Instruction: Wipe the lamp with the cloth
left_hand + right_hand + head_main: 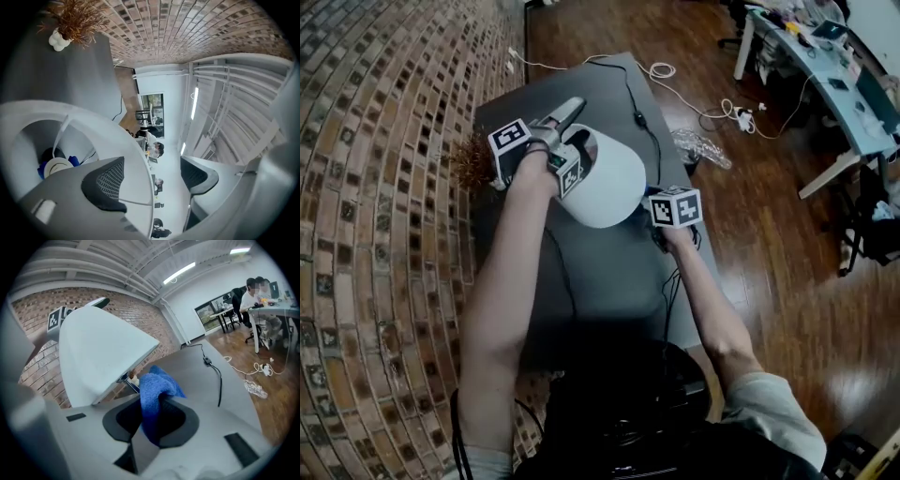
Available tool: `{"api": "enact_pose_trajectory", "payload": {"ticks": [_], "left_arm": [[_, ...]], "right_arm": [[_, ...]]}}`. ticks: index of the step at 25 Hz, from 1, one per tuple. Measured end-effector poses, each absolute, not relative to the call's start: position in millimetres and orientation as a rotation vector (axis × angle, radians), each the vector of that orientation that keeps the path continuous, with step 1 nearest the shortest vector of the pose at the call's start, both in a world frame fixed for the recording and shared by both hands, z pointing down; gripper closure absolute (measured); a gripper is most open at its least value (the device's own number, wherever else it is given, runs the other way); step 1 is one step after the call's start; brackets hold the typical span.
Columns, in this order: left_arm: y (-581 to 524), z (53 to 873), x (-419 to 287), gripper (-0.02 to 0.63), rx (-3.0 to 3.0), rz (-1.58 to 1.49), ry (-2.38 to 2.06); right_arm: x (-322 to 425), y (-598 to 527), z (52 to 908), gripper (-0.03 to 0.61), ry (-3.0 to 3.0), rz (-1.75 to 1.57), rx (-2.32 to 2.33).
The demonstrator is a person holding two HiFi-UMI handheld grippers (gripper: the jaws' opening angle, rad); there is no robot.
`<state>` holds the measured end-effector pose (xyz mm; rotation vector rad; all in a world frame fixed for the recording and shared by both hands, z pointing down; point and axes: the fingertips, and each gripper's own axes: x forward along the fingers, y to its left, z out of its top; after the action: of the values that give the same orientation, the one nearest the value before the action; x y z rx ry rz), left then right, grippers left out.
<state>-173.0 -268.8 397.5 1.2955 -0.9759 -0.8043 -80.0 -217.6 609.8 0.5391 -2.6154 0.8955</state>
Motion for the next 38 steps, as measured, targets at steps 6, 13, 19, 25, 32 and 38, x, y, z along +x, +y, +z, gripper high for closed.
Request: {"api": "enact_pose_trajectory", "payload": {"ticks": [6, 13, 19, 25, 32, 38], "left_arm": [[-282.2, 372.7, -133.9, 0.215, 1.448, -0.607, -0.922], [-257.0, 344.0, -86.8, 0.235, 1.86, -0.325, -0.758], [-192.2, 292.0, -63.0, 0.261, 2.475, -0.069, -0.672], [-171.4, 405.0, -93.2, 0.107, 2.701, 1.415, -1.0], [-175.6, 434.5, -90.6, 0.375, 2.73, 1.849, -0.911], [-169.7, 424.8, -62.9, 0.526, 2.732, 1.564, -0.625]], "right_arm": [[-66.9, -221.2, 609.5, 0.494, -2.638, 0.971, 0.541], [-49.6, -234.9, 613.2, 0.494, -2.649, 1.032, 0.617], [-39.2, -241.9, 623.1, 0.494, -2.617, 1.089, 0.666], [-38.3, -245.0, 626.7, 0.494, -2.603, 1.083, 0.67], [-33.8, -251.0, 627.9, 0.494, -2.594, 1.119, 0.704], [-24.2, -253.6, 638.1, 0.494, -2.579, 1.249, 0.72]]}}
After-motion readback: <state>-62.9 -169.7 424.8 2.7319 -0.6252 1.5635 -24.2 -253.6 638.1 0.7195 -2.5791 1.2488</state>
